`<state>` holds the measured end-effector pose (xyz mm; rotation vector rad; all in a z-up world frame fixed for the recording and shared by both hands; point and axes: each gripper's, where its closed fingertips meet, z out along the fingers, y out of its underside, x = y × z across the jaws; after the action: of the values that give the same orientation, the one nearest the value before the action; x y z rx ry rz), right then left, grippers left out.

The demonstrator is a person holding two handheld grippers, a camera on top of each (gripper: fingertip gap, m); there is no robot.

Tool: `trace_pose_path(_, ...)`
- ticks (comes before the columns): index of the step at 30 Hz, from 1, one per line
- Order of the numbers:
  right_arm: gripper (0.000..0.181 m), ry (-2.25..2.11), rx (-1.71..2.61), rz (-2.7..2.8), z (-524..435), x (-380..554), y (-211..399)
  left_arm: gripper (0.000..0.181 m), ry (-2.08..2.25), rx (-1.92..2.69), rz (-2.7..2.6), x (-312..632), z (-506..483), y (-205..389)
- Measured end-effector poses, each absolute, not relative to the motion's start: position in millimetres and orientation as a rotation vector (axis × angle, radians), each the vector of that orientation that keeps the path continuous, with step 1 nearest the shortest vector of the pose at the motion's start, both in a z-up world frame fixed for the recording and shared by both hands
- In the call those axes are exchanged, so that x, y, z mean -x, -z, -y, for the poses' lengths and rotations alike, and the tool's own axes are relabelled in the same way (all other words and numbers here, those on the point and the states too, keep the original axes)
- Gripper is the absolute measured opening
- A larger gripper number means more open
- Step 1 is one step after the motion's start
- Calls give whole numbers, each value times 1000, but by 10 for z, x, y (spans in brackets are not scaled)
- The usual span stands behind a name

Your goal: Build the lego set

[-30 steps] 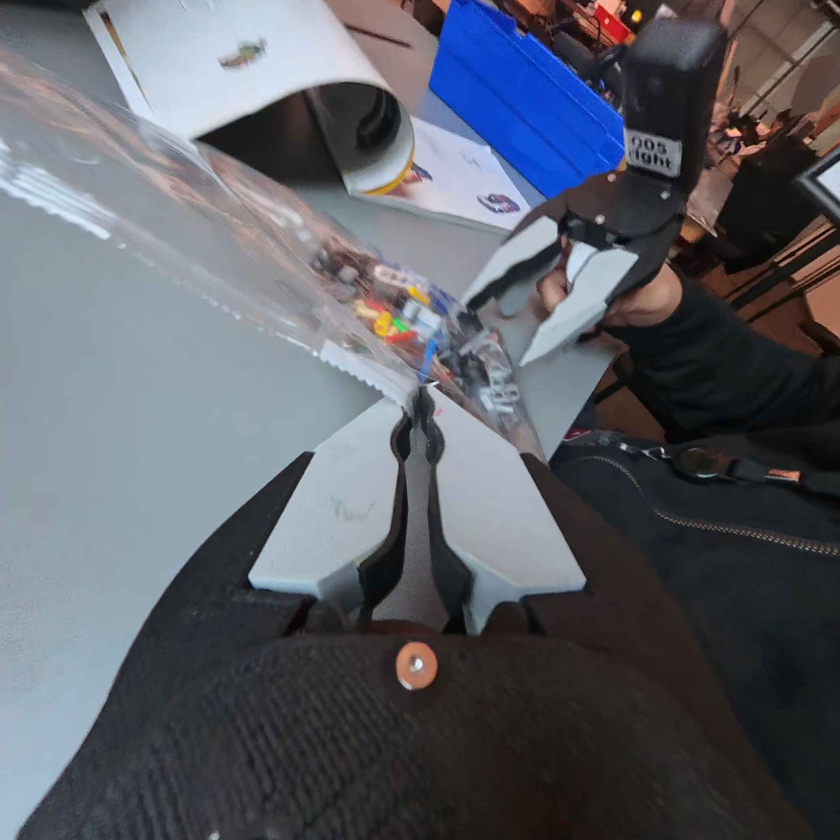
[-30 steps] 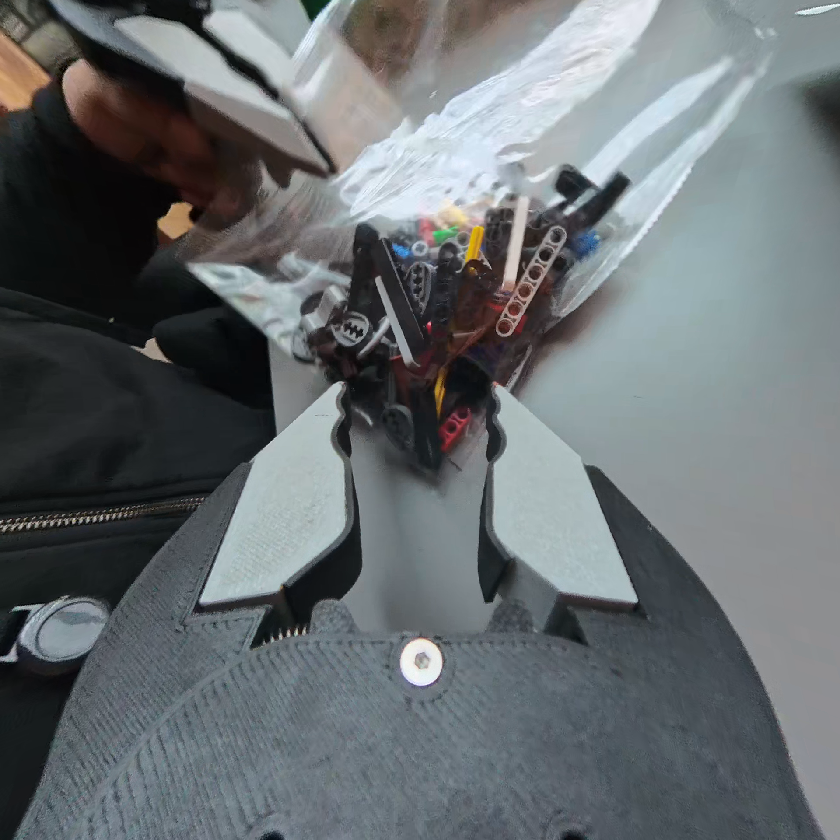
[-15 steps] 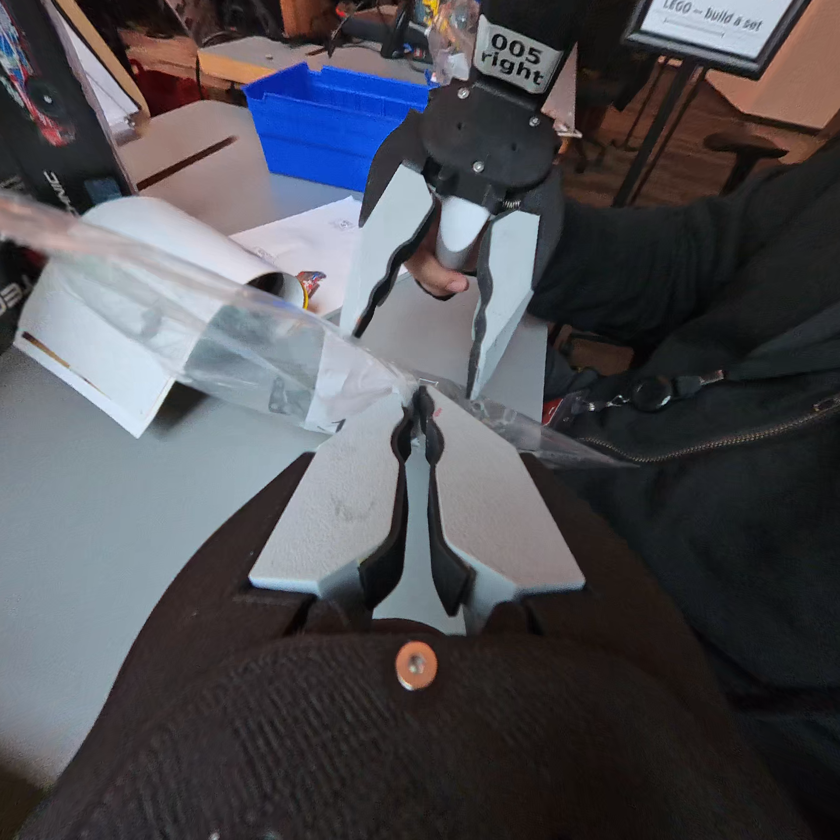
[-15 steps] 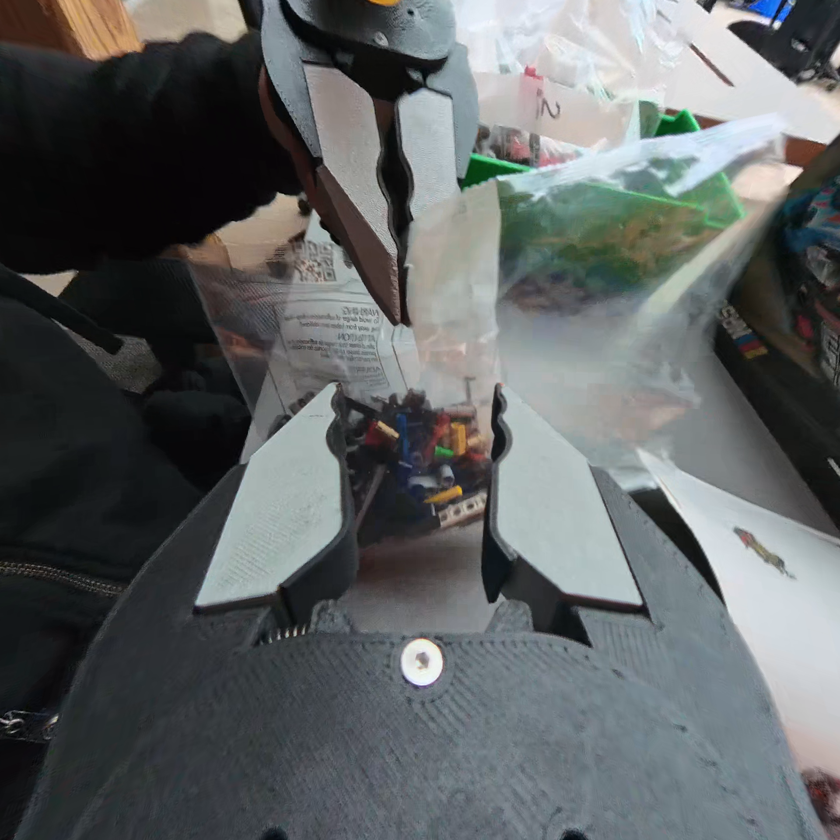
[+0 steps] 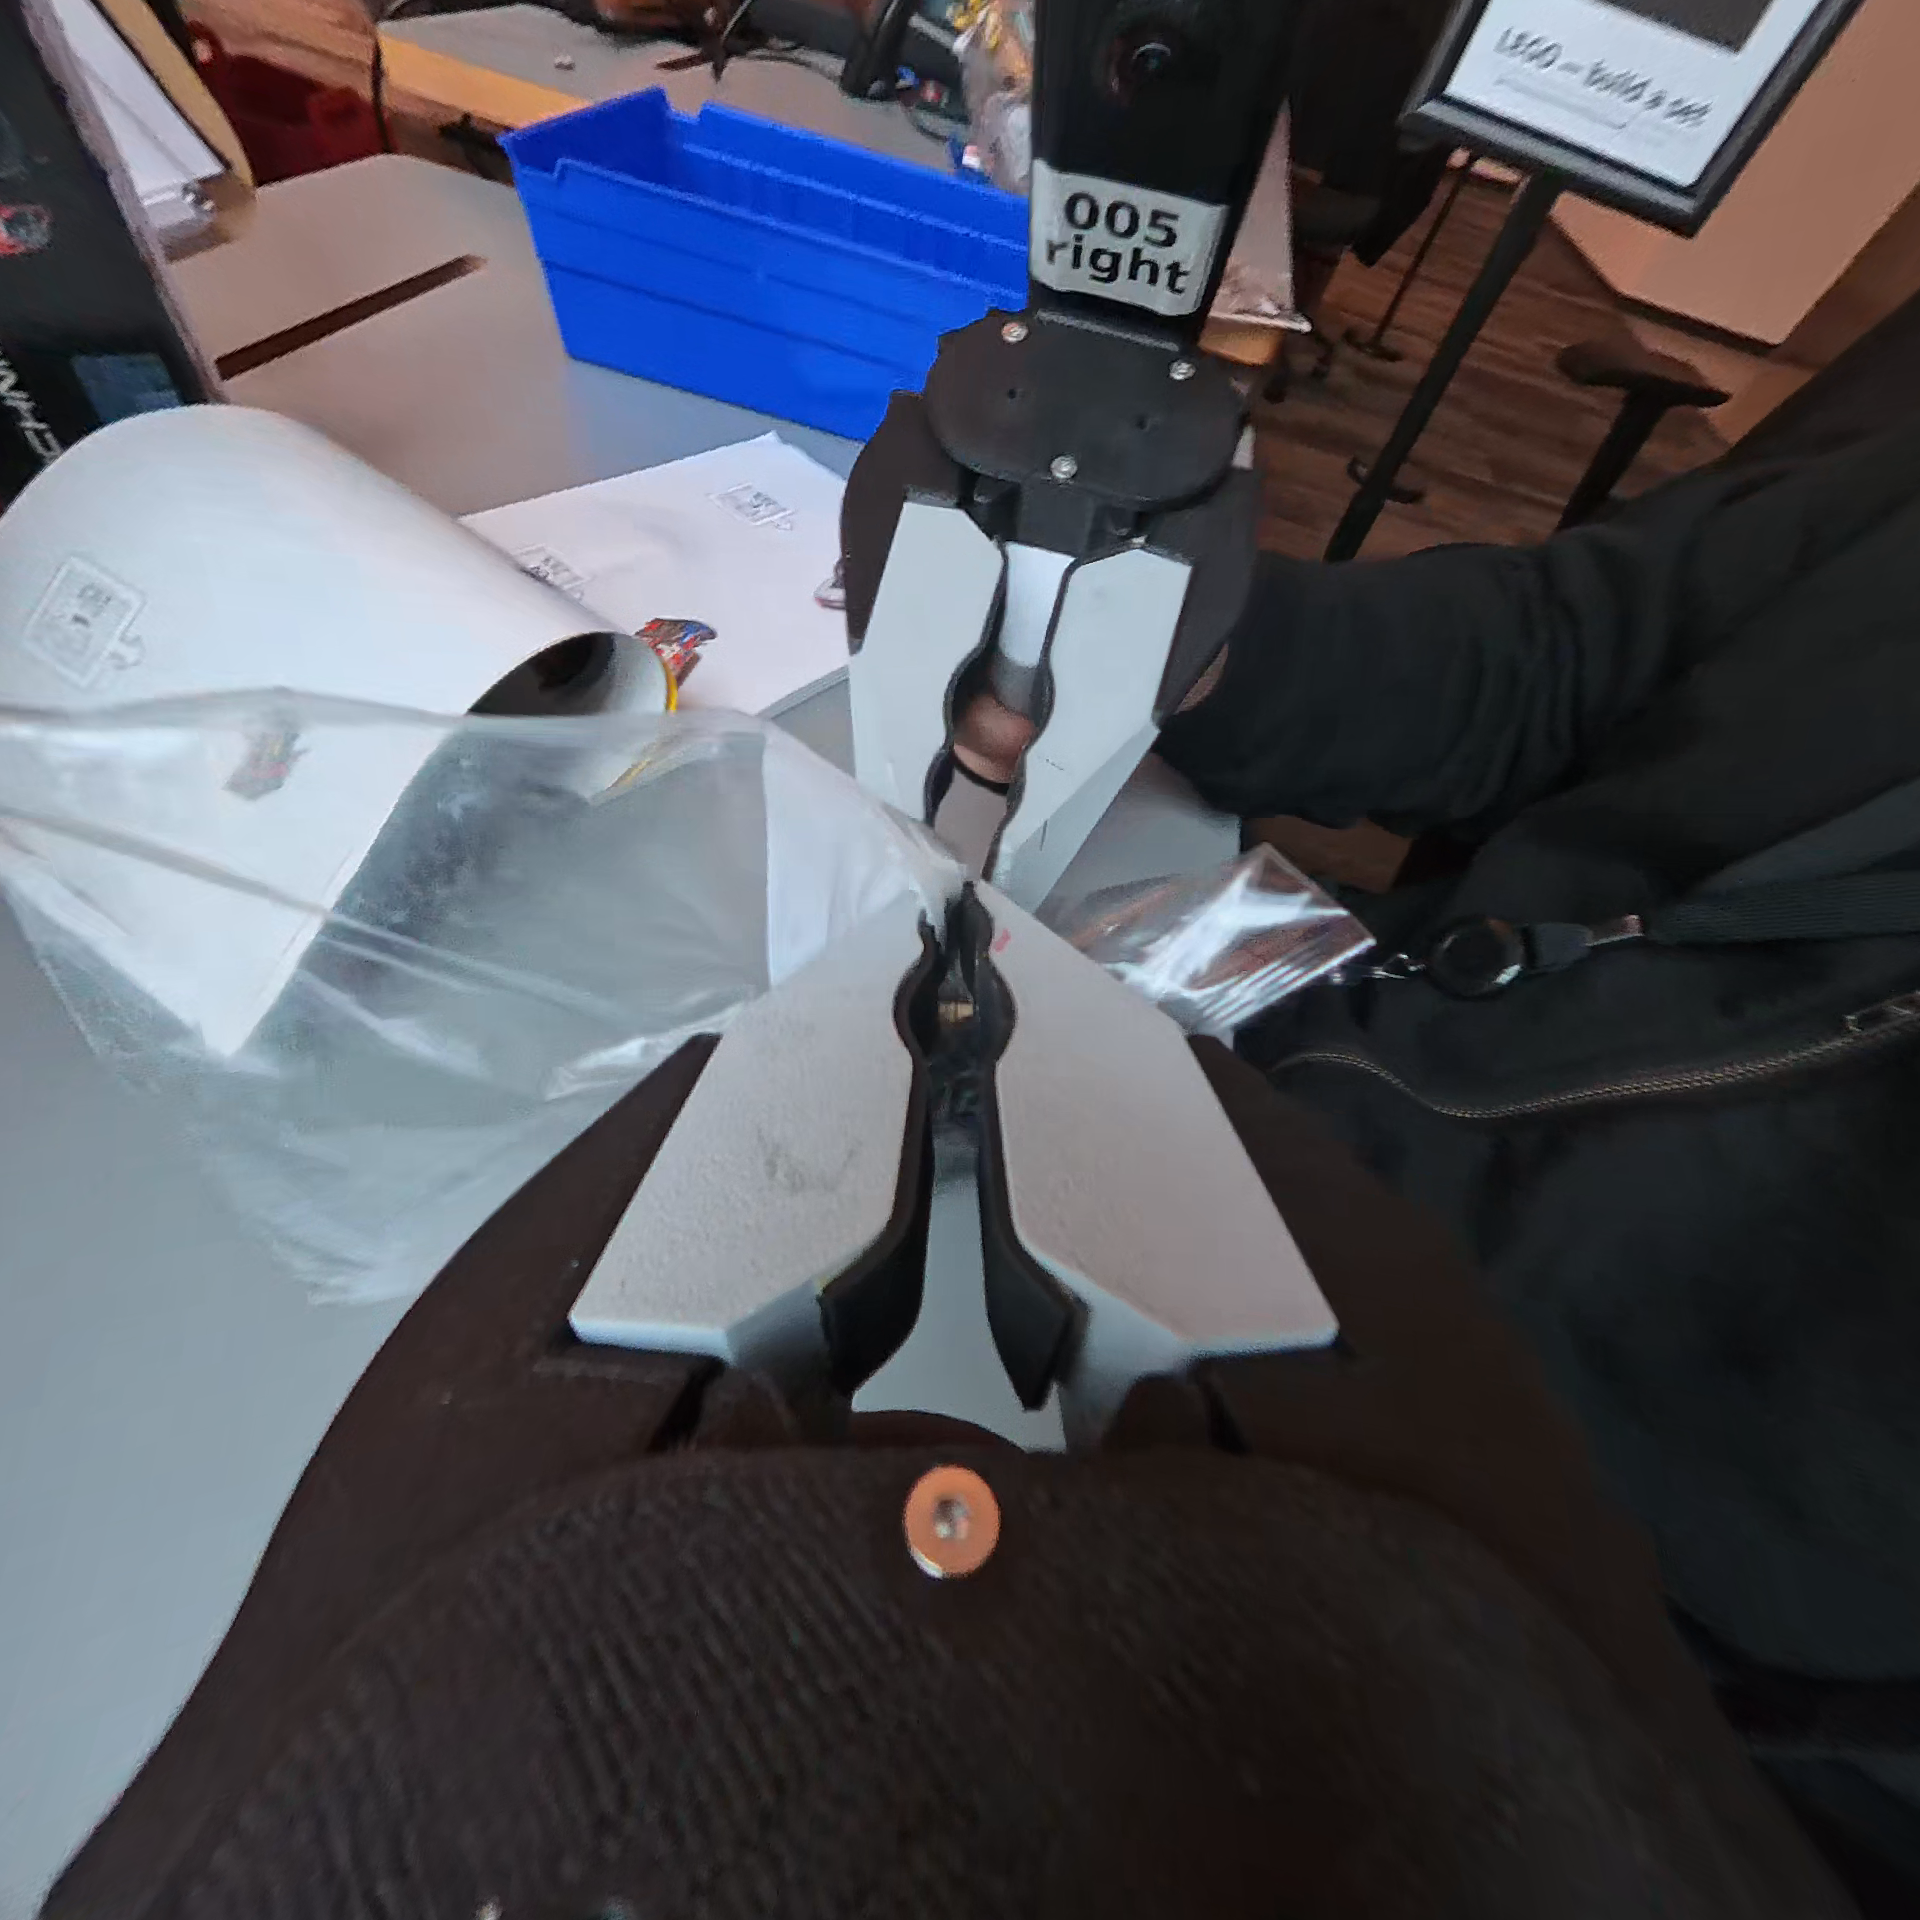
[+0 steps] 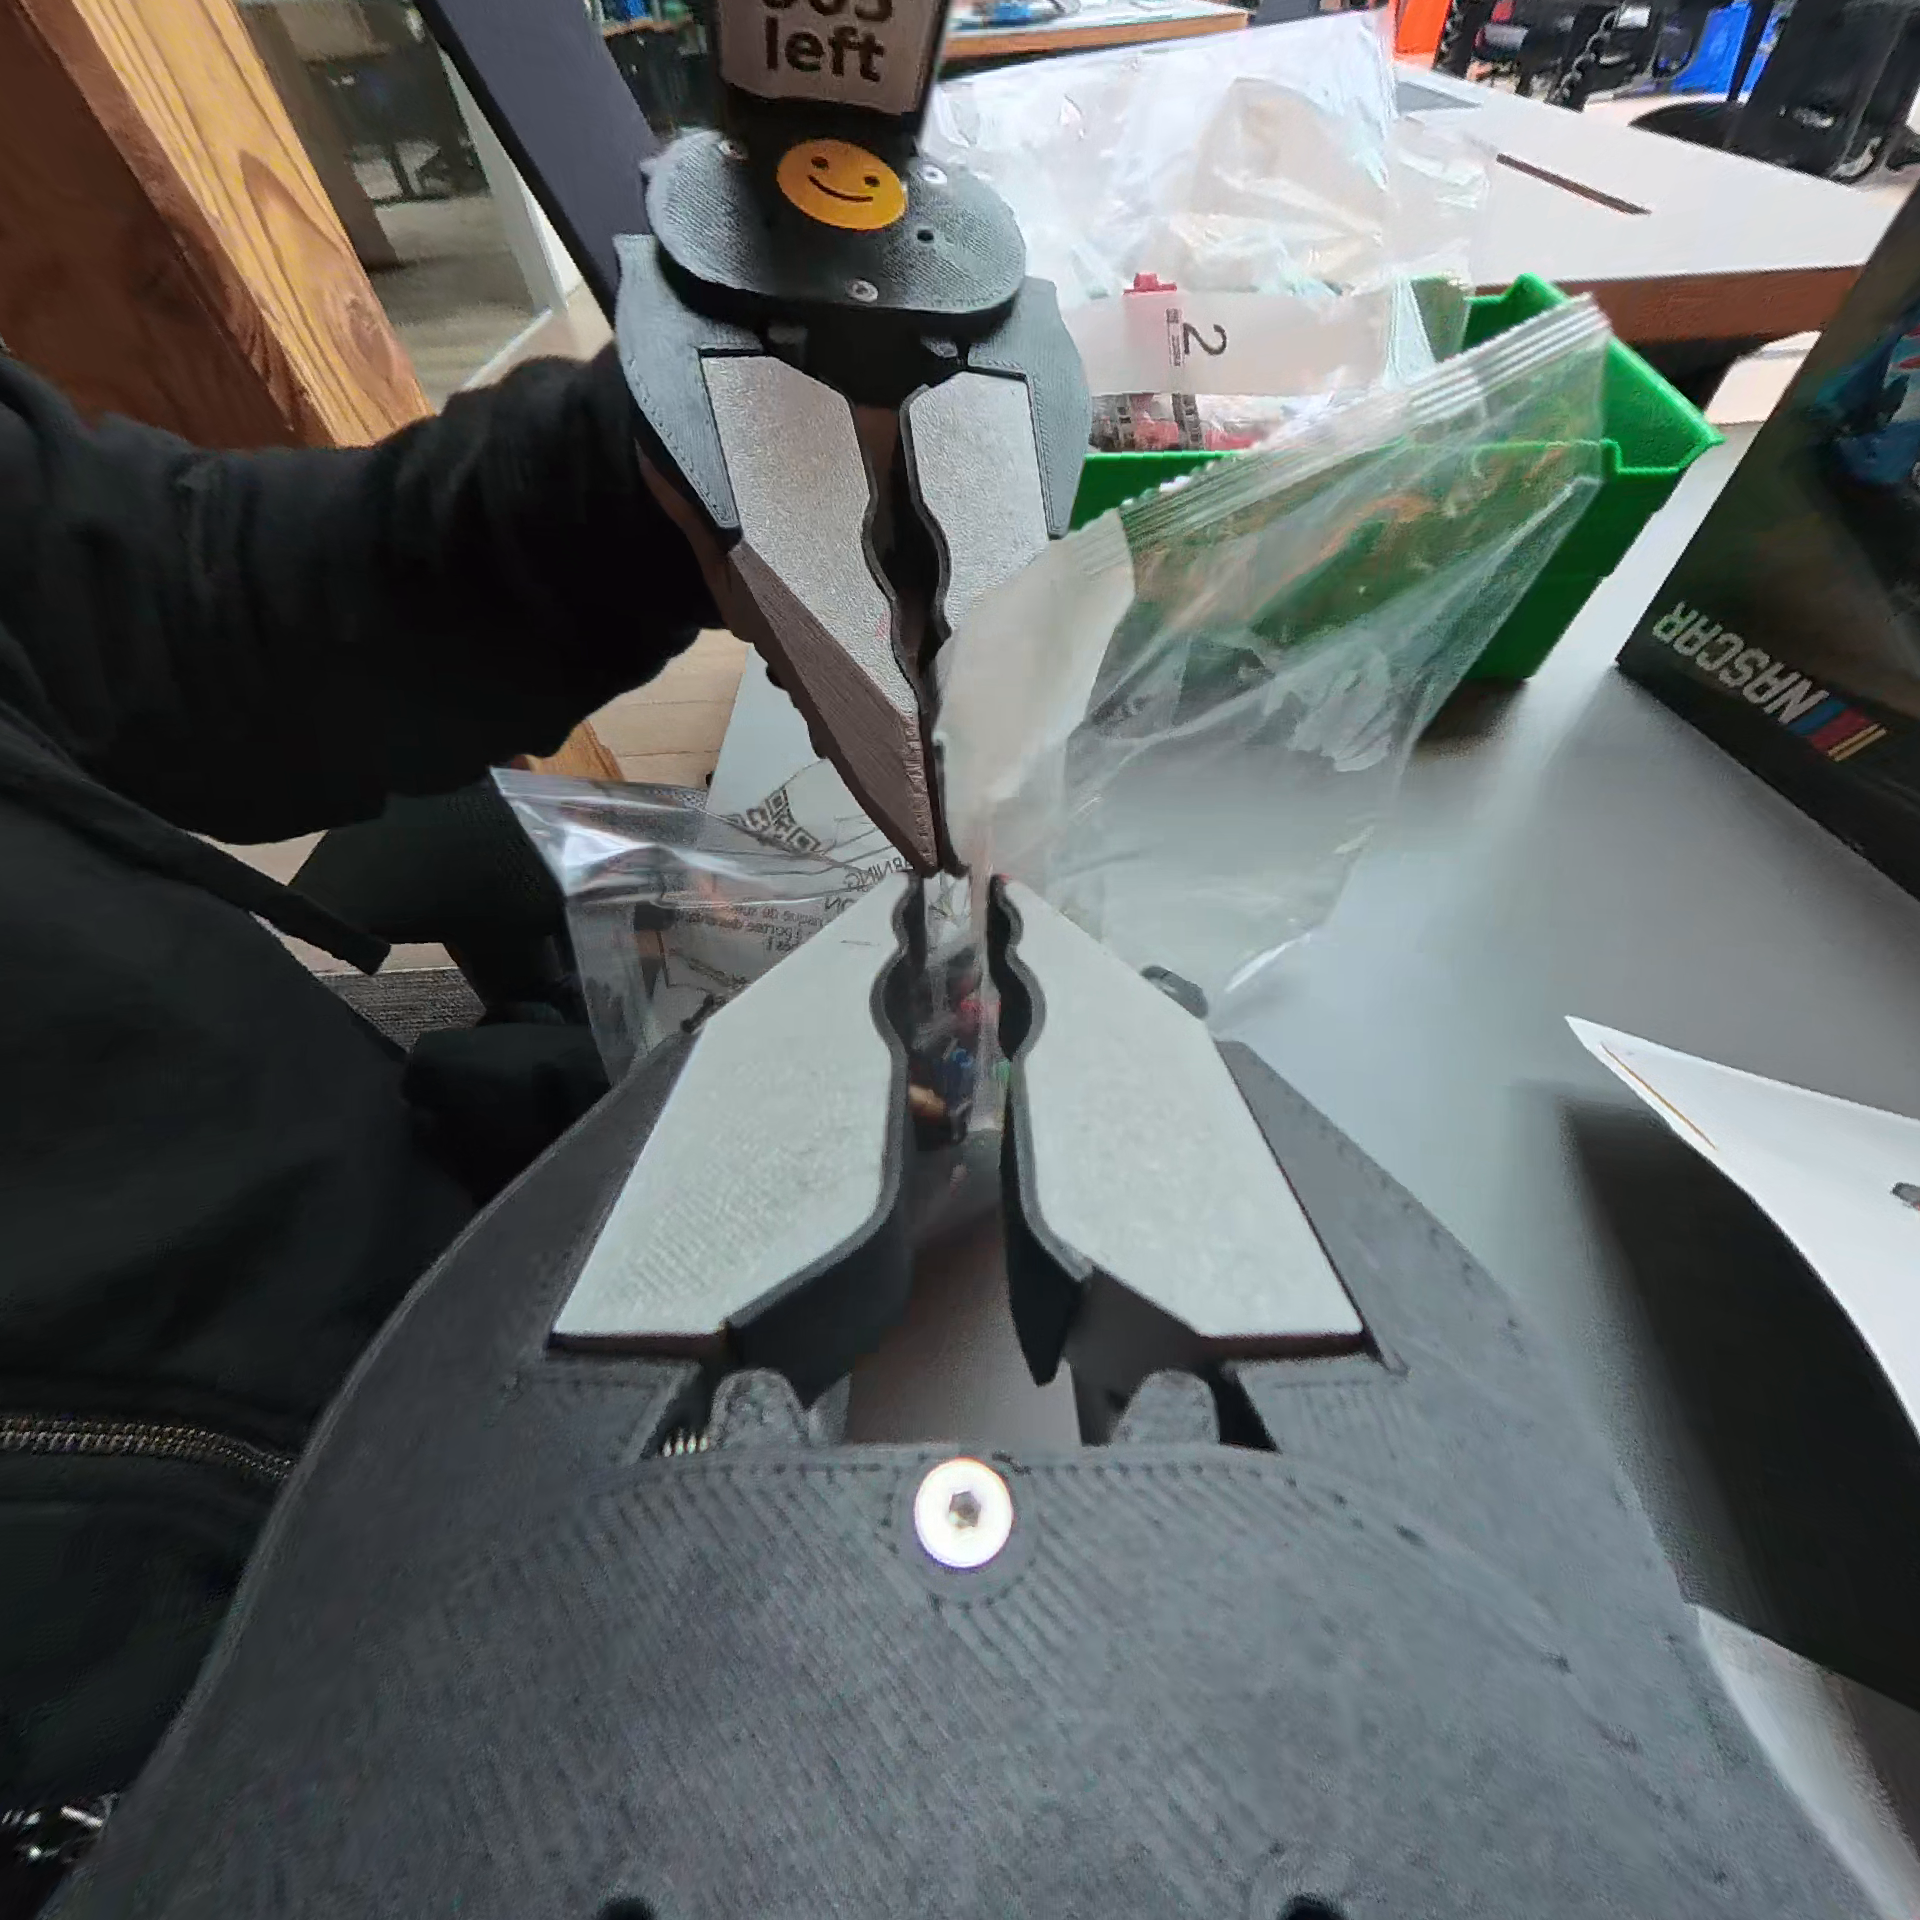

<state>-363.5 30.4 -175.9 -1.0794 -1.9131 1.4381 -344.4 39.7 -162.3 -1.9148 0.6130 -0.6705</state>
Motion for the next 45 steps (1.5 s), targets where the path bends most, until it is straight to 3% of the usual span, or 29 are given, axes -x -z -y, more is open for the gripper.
trace_pose_path(8,0,-1474,1167,1847,-411,3600,1783,8,556,1872,-331,3982,-297,1540)
trace_pose_path(10,1,-1595,1149,1856,-345,3554,1726,27,410,1937,-331,4123,-294,1755)
trace_pose_path(16,1,-1822,1177,1855,-246,3514,1678,60,187,1899,-509,3710,-410,1888)
trace_pose_path(19,0,-1777,1185,1895,-207,3507,1758,38,64,1851,-639,3553,-437,1934)
trace_pose_path(22,0,-1801,1185,1929,-162,3458,1782,0,38,1864,-656,3546,-444,2025)
trace_pose_path(37,0,-1572,1250,1834,-638,3468,1823,0,225,1854,-473,3739,-314,1953)
trace_pose_path(43,0,-1581,1226,1864,-555,3461,1789,42,310,1837,-415,3606,-299,1686)
trace_pose_path(45,0,-1607,1200,1883,-479,3453,1766,43,259,1883,-421,3602,-365,1770)
